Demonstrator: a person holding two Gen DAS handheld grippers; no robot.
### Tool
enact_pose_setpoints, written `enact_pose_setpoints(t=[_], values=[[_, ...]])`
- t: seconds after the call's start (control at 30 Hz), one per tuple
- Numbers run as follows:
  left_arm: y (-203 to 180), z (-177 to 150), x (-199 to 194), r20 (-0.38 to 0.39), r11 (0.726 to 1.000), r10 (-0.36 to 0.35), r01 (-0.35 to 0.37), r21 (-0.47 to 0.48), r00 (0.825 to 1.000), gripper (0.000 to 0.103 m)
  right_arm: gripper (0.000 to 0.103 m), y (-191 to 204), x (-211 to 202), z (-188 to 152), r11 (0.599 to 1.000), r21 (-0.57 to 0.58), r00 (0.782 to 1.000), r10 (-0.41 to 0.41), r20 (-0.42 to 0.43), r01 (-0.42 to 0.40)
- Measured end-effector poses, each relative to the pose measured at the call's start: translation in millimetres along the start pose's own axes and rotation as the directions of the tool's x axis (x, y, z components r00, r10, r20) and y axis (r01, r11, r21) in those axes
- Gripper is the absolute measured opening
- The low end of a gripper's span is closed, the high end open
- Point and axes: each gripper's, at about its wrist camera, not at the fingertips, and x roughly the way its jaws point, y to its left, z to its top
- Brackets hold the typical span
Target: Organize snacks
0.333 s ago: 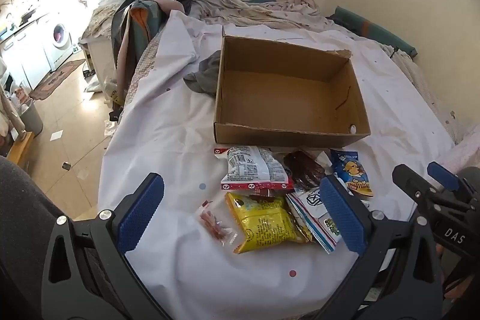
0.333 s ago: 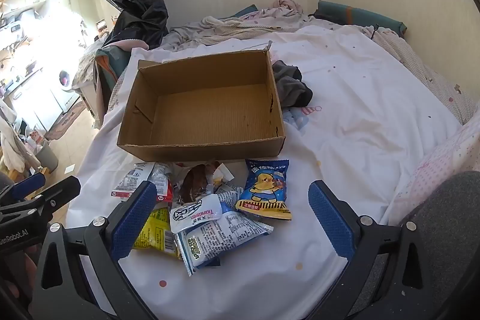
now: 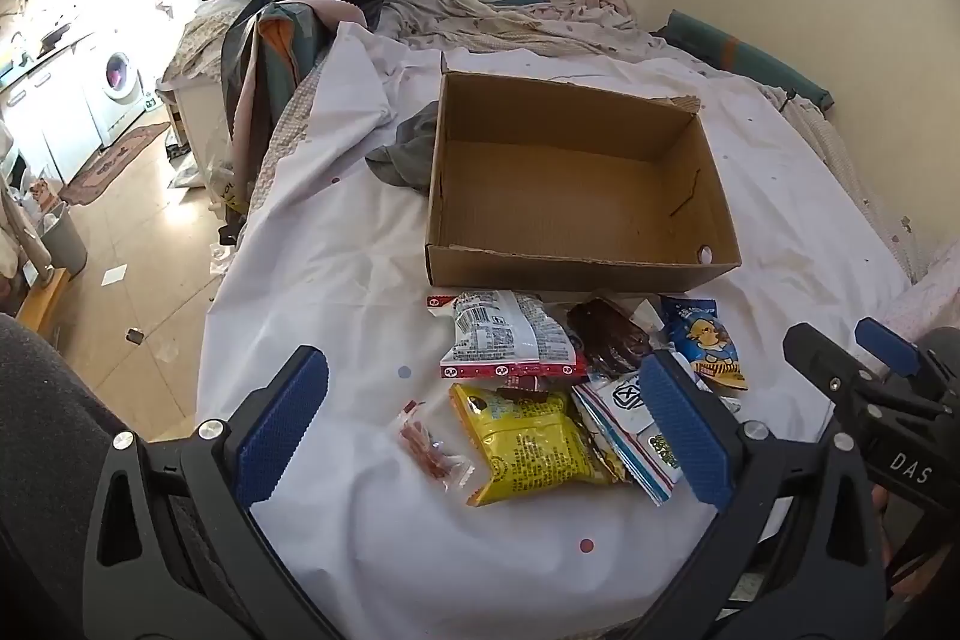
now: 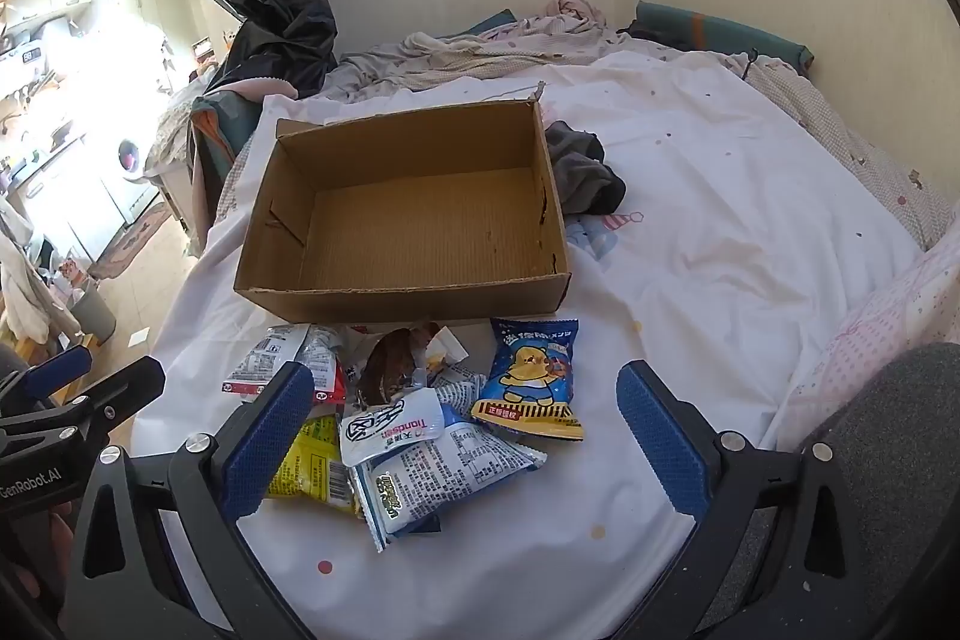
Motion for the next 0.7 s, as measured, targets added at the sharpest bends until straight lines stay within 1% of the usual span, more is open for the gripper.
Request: enact_pose_setpoints(t=[0.7], values=[[5.3, 0.8, -2.0, 0.0, 1.0, -0.003, 0.003, -0.006, 1.0, 0.102, 0.103, -0.7, -0.3, 0.6, 1.0, -0.004, 1.0, -0.003, 0.002, 0.003]])
